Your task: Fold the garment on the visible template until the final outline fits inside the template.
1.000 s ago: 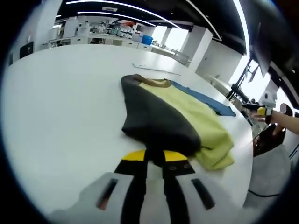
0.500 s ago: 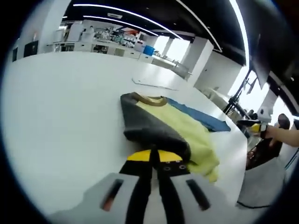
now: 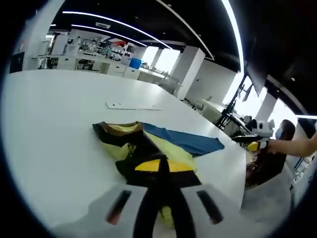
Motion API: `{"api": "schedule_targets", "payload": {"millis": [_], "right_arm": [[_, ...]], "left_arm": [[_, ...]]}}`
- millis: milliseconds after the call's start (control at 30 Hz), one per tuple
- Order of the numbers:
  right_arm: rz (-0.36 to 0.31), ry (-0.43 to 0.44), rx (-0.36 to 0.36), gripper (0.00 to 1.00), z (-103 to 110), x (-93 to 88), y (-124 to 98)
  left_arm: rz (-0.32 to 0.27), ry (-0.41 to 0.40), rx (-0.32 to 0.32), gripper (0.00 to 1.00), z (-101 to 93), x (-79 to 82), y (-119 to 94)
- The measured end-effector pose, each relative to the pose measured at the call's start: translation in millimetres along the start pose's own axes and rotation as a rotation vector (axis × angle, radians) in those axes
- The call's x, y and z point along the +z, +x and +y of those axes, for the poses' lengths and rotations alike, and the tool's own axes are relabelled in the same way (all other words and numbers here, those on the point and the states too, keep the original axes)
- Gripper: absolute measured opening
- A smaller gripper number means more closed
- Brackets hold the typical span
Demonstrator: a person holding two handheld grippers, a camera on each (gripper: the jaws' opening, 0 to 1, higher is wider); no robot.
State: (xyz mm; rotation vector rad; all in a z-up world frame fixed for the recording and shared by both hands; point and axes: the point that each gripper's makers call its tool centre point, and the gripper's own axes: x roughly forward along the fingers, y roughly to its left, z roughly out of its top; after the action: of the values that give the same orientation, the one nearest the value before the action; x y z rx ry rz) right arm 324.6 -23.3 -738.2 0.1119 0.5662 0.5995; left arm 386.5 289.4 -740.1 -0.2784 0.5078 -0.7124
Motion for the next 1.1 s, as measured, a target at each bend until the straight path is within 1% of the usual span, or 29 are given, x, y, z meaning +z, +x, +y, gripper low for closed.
{"api": "schedule_targets", "payload": {"millis": [67,167,267,367,500,600,733,867,900,1000,1033,1100], "right_arm": [[0.000,0.000,-0.002,0.92,-1,0.2,-1],[-0.003,0.004,-0.003,0.92,-1,-0.1,-2],[0.006,0.003,0.000,0.91,-1,-2.6,-2],[0.013,0.003,-0.004,0.91,-1,-6.8,-4],[0.007,0.015,-0.012,0.91,-5,-9.1,-6],[0.007,0.020,-0.015,0.91,-7,-10.4,-7],[0.005,0.023,-0.016,0.91,-7,-11.3,-8],[0.007,0.023,-0.016,0.91,-9,-12.6,-8],[0.008,0.024,-0.016,0.91,-6,-12.6,-7],[0.008,0.025,-0.017,0.91,-6,-12.4,-6],[0.008,0.027,-0.017,0.91,-6,-12.6,-6],[0.006,0.029,-0.015,0.91,-3,-12.6,-5]], "left_arm": [[0.018,0.015,-0.015,0.00,-8.1,-4.5,13],[0.040,0.011,-0.052,0.00,-20.6,-11.5,31],[0.078,0.036,-0.065,0.00,-25.1,-23.1,43],[0.117,0.036,-0.074,0.00,-28.2,-35.7,51],[0.165,0.033,-0.072,0.00,-26.7,-51.1,58],[0.181,0.030,-0.072,0.00,-23.2,-58.8,62],[0.202,0.045,-0.070,0.00,-23.9,-65.6,65],[0.198,0.071,-0.075,0.00,-25.0,-65.7,64],[0.198,0.071,-0.076,0.00,-25.0,-65.5,64],[0.186,0.095,-0.083,0.00,-25.3,-62.5,63],[0.172,0.119,-0.090,0.01,-26.4,-60.4,63],[0.164,0.141,-0.103,0.03,-31.7,-60.0,60]]}}
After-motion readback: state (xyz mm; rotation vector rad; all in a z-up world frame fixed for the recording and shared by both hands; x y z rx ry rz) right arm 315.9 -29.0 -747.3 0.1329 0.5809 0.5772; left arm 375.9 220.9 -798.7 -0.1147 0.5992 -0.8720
